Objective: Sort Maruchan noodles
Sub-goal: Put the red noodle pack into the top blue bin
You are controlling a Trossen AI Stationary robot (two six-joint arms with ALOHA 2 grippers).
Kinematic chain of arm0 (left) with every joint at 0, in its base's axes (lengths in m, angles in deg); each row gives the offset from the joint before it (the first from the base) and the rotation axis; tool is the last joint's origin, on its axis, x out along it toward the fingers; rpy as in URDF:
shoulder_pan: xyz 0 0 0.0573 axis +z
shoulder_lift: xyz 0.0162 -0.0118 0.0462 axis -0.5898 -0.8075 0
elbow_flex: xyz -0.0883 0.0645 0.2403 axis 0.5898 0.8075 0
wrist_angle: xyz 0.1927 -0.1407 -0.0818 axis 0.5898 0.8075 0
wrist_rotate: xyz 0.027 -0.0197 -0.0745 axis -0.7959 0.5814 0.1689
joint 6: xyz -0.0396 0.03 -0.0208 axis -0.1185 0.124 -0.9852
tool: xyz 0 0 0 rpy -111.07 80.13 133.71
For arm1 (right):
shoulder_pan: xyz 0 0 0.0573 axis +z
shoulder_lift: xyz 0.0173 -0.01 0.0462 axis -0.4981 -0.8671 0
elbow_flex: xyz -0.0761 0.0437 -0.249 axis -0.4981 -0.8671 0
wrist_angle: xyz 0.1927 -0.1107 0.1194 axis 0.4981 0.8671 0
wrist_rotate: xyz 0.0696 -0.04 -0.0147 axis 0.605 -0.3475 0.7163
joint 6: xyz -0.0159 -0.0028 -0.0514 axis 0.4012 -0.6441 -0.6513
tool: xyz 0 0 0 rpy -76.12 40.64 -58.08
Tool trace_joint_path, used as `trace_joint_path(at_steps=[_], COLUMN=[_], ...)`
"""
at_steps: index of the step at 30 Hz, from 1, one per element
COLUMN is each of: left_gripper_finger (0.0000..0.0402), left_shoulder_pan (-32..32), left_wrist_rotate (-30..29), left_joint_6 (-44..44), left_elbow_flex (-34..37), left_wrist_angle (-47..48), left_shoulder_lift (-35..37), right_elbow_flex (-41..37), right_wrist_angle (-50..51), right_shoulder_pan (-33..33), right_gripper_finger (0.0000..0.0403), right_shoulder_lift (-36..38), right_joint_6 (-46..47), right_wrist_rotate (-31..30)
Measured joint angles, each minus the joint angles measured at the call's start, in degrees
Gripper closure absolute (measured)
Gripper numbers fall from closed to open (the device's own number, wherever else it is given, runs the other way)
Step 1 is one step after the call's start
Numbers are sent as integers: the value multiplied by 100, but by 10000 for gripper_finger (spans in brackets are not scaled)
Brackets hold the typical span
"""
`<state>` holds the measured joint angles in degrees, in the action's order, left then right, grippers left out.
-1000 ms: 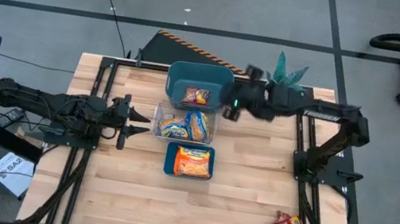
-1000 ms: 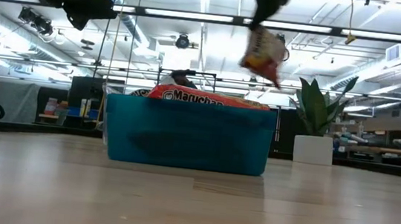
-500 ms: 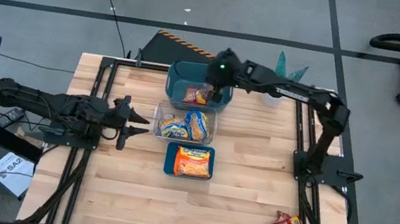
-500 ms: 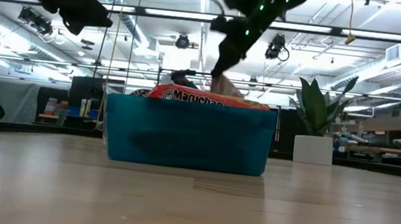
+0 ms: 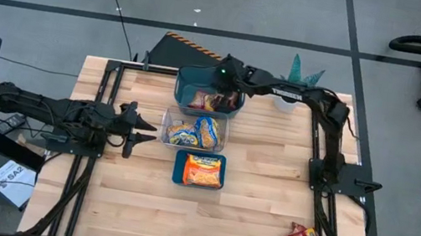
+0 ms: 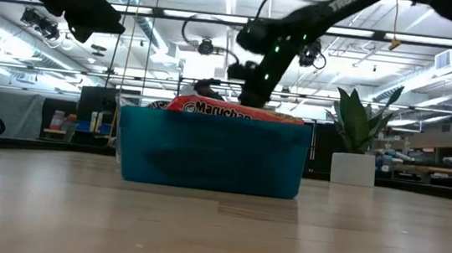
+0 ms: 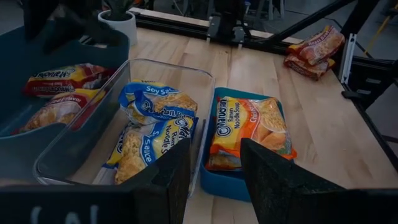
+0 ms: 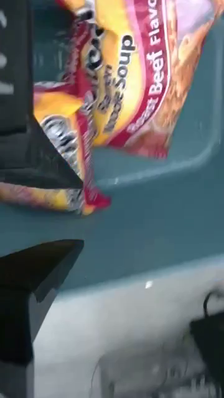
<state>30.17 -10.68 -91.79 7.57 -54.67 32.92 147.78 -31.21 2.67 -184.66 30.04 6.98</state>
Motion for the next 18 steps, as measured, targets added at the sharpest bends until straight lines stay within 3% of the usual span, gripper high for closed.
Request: trace_joint_path(at_steps=[4,13,18], left_gripper_finger=[256,256,256], left_shoulder_pan=[7,7,7], left_wrist_rotate=[-1,-3,-2], left_joint_6=[7,63,155], left_elbow_flex=[0,0,0], left_wrist_angle=[-5,-259,-700], left_shoulder_lift=[0,0,0], right_elbow_flex=[9,-2,-783], right_wrist_angle=[551,2838,3418], right_shoulder_pan=[284,1317,2405], right_gripper_finger=[242,243,243], right_shoulder_lift=[576,1876,2416], right_joint_6=[292,2489,3856], right_wrist_rotate=[-61,1851,2158])
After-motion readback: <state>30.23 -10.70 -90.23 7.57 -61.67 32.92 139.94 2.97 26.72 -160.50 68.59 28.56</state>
